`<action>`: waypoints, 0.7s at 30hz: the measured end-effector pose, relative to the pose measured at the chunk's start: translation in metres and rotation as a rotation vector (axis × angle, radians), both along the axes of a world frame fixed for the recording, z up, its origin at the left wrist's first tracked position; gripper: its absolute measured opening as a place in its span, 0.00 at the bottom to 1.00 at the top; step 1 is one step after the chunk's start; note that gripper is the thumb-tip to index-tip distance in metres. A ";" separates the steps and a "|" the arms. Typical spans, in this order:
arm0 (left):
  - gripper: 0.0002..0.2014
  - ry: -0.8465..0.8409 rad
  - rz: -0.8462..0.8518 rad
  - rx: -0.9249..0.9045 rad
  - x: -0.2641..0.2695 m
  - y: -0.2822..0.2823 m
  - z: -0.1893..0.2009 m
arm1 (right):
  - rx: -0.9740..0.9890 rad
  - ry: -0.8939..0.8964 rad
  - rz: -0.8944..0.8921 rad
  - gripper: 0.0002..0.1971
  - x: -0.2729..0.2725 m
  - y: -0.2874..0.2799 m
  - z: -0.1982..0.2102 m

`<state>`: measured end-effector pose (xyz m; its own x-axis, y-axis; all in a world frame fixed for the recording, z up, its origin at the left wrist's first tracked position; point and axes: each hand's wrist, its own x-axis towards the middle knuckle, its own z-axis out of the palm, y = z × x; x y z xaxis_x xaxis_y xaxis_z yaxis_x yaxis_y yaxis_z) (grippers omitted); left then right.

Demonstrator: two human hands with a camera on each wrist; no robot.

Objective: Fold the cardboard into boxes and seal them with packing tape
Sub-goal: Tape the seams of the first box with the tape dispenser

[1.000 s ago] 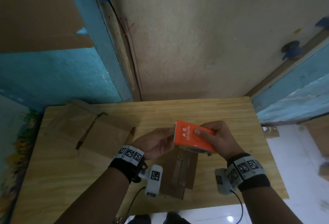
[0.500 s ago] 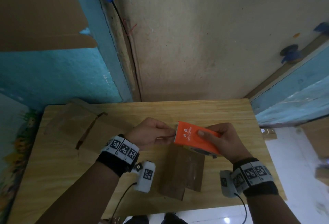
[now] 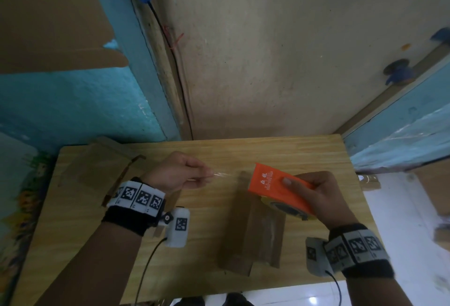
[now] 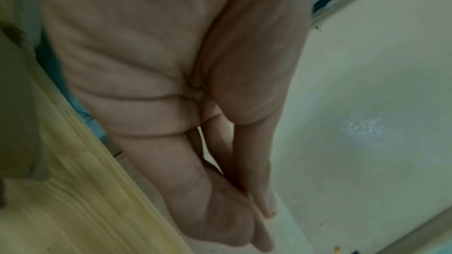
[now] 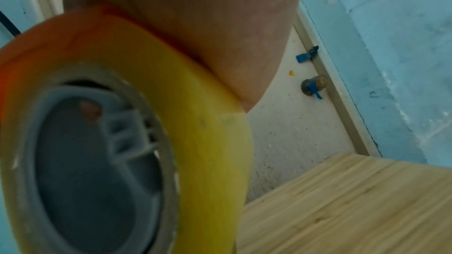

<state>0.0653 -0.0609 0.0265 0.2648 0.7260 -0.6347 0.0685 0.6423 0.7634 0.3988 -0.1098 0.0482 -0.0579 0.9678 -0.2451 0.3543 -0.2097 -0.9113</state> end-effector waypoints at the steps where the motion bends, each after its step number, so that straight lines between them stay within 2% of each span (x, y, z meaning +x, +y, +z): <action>1: 0.13 -0.002 0.003 0.000 -0.003 0.000 -0.001 | -0.001 -0.016 -0.008 0.24 0.003 0.000 0.002; 6: 0.13 0.008 0.079 -0.009 0.000 0.005 -0.007 | -0.025 0.008 0.011 0.13 0.000 0.003 0.012; 13: 0.14 0.022 0.108 -0.070 -0.009 0.004 -0.036 | -0.068 -0.020 0.069 0.15 -0.007 0.003 0.007; 18: 0.12 0.077 0.118 -0.070 0.012 0.001 -0.070 | -0.051 -0.069 0.049 0.21 -0.006 0.004 -0.002; 21: 0.12 0.046 0.131 -0.151 0.025 -0.002 -0.092 | -0.092 -0.106 0.110 0.16 -0.008 0.010 0.000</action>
<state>0.0901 -0.0633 -0.0654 0.1424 0.6478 -0.7484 0.0099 0.7551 0.6555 0.3904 -0.0996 0.0480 -0.1308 0.9301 -0.3431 0.4727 -0.2457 -0.8463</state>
